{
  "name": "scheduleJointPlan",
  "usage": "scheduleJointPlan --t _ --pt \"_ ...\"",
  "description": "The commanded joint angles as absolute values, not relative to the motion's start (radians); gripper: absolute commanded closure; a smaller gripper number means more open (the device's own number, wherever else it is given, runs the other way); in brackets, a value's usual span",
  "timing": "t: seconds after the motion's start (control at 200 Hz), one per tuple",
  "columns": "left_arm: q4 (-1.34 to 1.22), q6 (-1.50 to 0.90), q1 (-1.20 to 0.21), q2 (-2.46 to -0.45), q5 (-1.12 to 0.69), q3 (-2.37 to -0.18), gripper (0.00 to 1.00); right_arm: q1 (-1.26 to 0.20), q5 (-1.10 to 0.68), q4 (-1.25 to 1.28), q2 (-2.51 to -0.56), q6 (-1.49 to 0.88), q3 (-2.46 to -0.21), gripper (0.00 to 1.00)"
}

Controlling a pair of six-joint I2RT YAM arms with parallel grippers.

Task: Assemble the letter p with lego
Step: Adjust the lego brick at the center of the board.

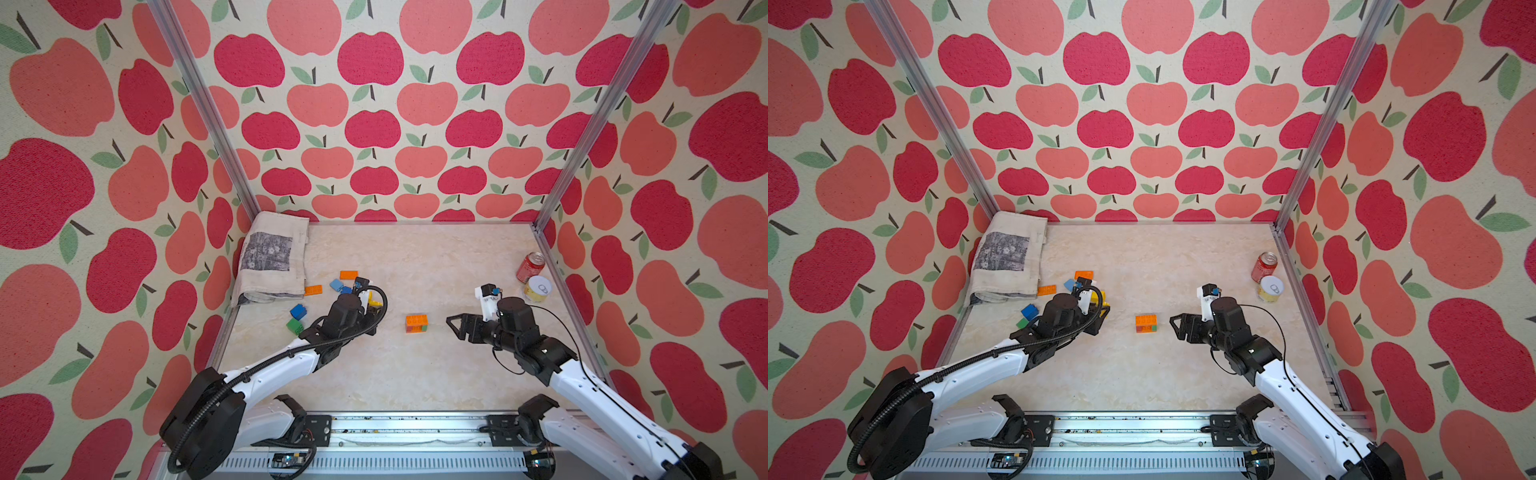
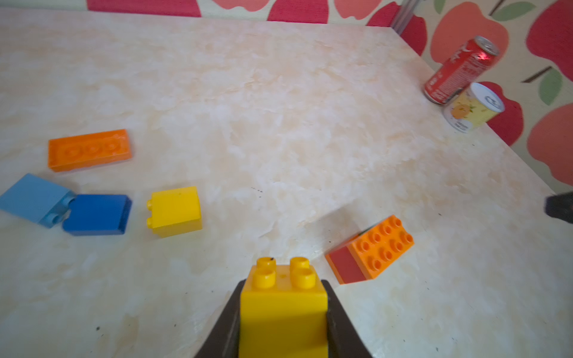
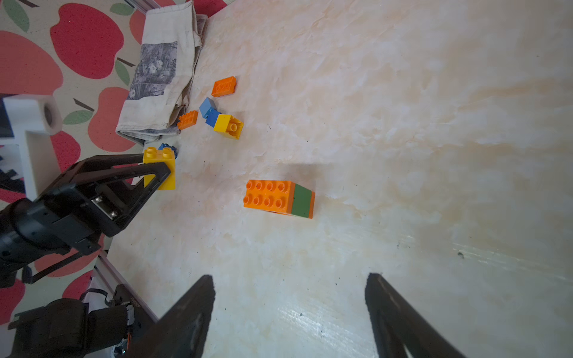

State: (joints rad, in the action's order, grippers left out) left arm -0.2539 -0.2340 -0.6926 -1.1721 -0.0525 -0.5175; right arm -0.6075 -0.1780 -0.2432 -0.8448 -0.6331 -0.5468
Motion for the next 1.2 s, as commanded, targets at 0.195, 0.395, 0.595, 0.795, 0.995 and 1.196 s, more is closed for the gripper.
scheduleJointPlan --t 0.195,0.395,0.595,0.795,0.995,1.196 --pt "-0.631 0.094 -0.751 -1.191 -0.351 -0.37 0.82 -0.76 -0.154 -0.18 -0.954 -0.68 -0.672 0.21" --pt "-0.791 0.168 -0.805 -1.231 -0.406 -0.314 0.83 -0.85 -0.143 -0.149 -1.044 -0.689 -0.723 0.23" --pt "-0.877 0.194 -0.817 -1.289 -0.41 -0.257 0.83 -0.926 -0.146 -0.149 -1.125 -0.711 -0.767 0.27" --pt "-0.94 0.201 -0.834 -1.339 -0.43 -0.249 0.84 -0.966 -0.126 -0.153 -1.175 -0.73 -0.768 0.31" --pt "-0.99 0.2 -0.839 -1.359 -0.453 -0.235 0.84 -0.992 -0.061 -0.21 -1.214 -0.736 -0.778 0.34" --pt "-1.028 0.204 -0.86 -1.381 -0.452 -0.237 0.84 -1.004 -0.072 -0.199 -1.226 -0.739 -0.775 0.4"
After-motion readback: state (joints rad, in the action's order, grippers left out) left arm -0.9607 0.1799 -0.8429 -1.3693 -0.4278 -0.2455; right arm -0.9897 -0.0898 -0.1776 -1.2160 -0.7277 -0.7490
